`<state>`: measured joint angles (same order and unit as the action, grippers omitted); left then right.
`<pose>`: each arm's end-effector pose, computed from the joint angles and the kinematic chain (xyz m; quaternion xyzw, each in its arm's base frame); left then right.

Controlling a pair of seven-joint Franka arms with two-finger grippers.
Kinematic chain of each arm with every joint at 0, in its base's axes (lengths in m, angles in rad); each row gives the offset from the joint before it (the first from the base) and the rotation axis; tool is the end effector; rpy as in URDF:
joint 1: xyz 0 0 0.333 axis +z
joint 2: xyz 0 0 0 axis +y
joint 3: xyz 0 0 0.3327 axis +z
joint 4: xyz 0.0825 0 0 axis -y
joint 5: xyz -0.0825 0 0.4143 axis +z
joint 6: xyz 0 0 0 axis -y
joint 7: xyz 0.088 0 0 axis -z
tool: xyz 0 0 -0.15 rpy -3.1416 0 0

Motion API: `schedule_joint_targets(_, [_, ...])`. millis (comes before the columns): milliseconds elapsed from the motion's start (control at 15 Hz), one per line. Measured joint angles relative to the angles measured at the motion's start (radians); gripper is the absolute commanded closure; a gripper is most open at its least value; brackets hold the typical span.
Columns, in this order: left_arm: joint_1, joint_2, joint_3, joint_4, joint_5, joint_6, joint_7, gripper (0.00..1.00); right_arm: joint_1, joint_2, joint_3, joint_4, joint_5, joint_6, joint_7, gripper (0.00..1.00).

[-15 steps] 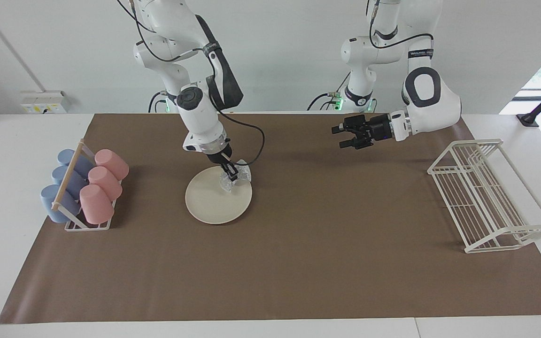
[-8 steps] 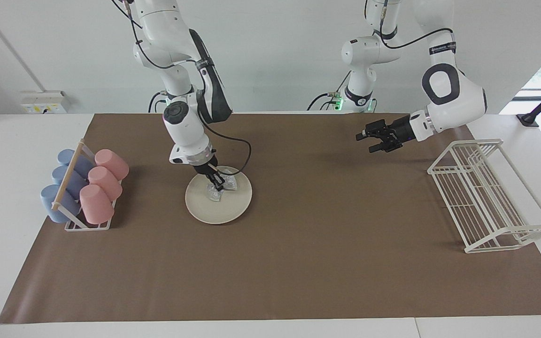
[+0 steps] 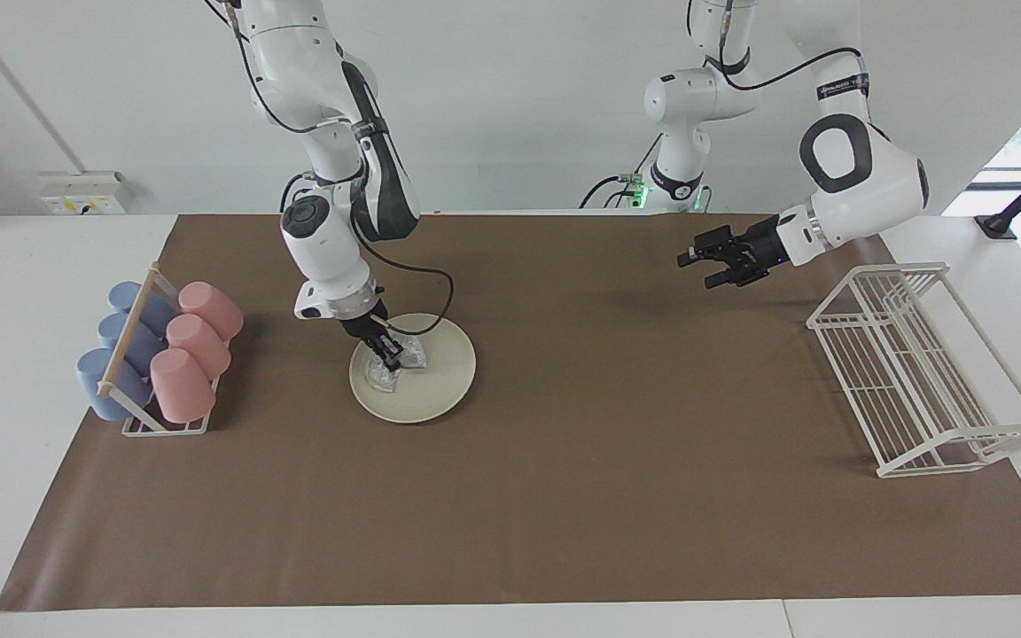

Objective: Wipe plate with sponge

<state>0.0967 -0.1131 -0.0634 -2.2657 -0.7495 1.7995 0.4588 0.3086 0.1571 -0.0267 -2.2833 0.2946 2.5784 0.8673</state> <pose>0.4878 -0.0698 0.3705 0.9272 -0.0518 -0.0769 0.3628 0.5489 0.1605 0.2491 -0.9110 0.3979 -0.0114 0.1083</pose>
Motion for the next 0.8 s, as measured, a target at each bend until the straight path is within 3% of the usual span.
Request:
schedule_joint_targets(399, [-0.005, 0.000, -0.006, 0.008, 0.000, 0.049, -0.024, 0.00, 0.129, 0.000, 0.004, -0.001, 0.000, 0.003, 0.234, 1.00])
schedule_joint_targets(598, [-0.042, 0.000, -0.011, 0.009, 0.000, 0.070, -0.076, 0.00, 0.094, 0.000, 0.003, -0.002, 0.000, 0.005, 0.146, 1.00])
schedule_joint_targets(798, [-0.057, 0.000, -0.015, 0.010, 0.000, 0.089, -0.109, 0.00, -0.004, 0.001, -0.001, -0.004, 0.000, 0.019, -0.028, 1.00])
